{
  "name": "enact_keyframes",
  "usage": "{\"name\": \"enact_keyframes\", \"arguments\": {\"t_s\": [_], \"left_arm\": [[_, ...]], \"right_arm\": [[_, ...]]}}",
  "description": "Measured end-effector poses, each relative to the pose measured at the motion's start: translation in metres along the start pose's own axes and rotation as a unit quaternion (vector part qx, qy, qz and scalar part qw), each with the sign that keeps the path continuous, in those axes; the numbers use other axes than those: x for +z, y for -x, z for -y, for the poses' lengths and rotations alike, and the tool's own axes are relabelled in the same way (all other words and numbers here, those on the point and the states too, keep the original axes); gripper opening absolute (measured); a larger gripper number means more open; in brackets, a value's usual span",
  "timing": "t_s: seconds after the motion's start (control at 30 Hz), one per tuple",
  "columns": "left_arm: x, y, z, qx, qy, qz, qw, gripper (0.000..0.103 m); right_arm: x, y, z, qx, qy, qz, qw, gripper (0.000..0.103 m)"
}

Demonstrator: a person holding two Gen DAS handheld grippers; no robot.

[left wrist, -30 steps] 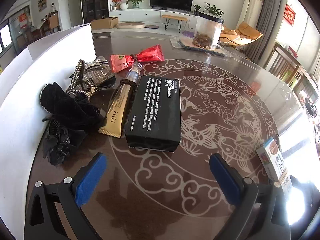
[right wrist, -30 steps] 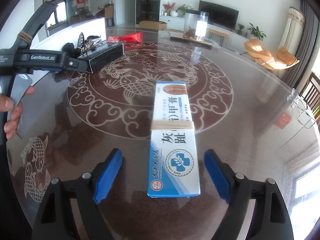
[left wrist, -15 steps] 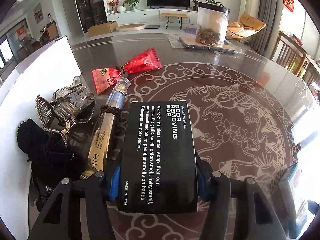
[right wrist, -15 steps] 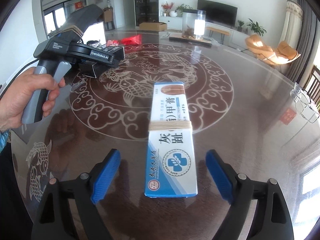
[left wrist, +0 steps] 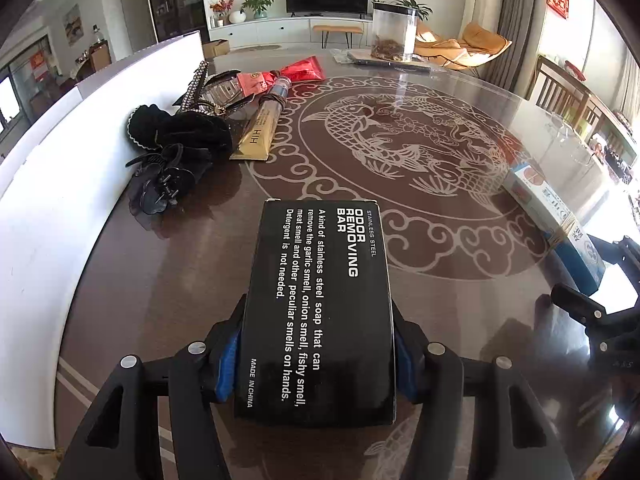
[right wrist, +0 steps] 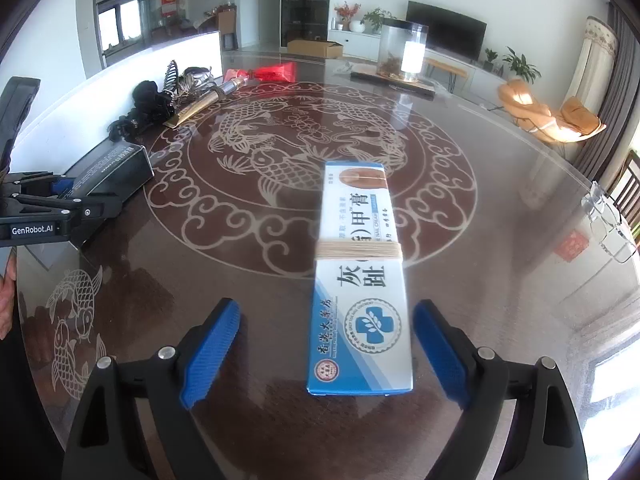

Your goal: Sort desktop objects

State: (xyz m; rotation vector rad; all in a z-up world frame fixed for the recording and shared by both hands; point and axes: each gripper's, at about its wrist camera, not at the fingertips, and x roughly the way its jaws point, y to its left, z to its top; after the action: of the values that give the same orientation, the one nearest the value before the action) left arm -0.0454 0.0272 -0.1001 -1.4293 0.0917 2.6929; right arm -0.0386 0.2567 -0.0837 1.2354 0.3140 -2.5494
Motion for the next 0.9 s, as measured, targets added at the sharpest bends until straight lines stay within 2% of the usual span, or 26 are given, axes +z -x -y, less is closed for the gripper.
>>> {"name": "enact_keyframes", "arguments": {"t_s": [0.03, 0.1, 0.13, 0.37, 0.43, 0.9], "left_arm": [[0.0005, -0.0016, 0.0014, -0.002, 0.002, -0.005, 1.0, 0.08], [0.0018, -0.0049, 0.0047, -0.012, -0.002, -0.008, 0.9999, 0.094], [0.0018, -0.0052, 0.006, -0.007, -0.006, -0.009, 0.9999, 0.095], [0.0024, -0.0056, 0.0066, -0.005, -0.004, -0.004, 1.0, 0.098], [0.0025, -0.008, 0.0073, -0.005, -0.005, -0.008, 0.9999, 0.103], [-0.0002, -0.005, 0.0073, -0.002, -0.001, 0.0, 1.0, 0.103]], "right_arm": [[-0.0002, 0.0003, -0.0006, 0.0, 0.001, 0.0, 1.0, 0.094], [-0.0002, -0.002, -0.0009, 0.001, 0.001, -0.006, 1.0, 0.099], [-0.0002, -0.0024, 0.0002, 0.002, -0.001, -0.007, 1.0, 0.1], [-0.0017, -0.0064, 0.0068, 0.016, -0.017, -0.016, 1.0, 0.103], [-0.0019, -0.0069, 0.0085, 0.021, -0.02, -0.018, 0.999, 0.103], [-0.002, -0.0067, 0.0087, 0.021, -0.02, -0.018, 0.999, 0.103]]}}
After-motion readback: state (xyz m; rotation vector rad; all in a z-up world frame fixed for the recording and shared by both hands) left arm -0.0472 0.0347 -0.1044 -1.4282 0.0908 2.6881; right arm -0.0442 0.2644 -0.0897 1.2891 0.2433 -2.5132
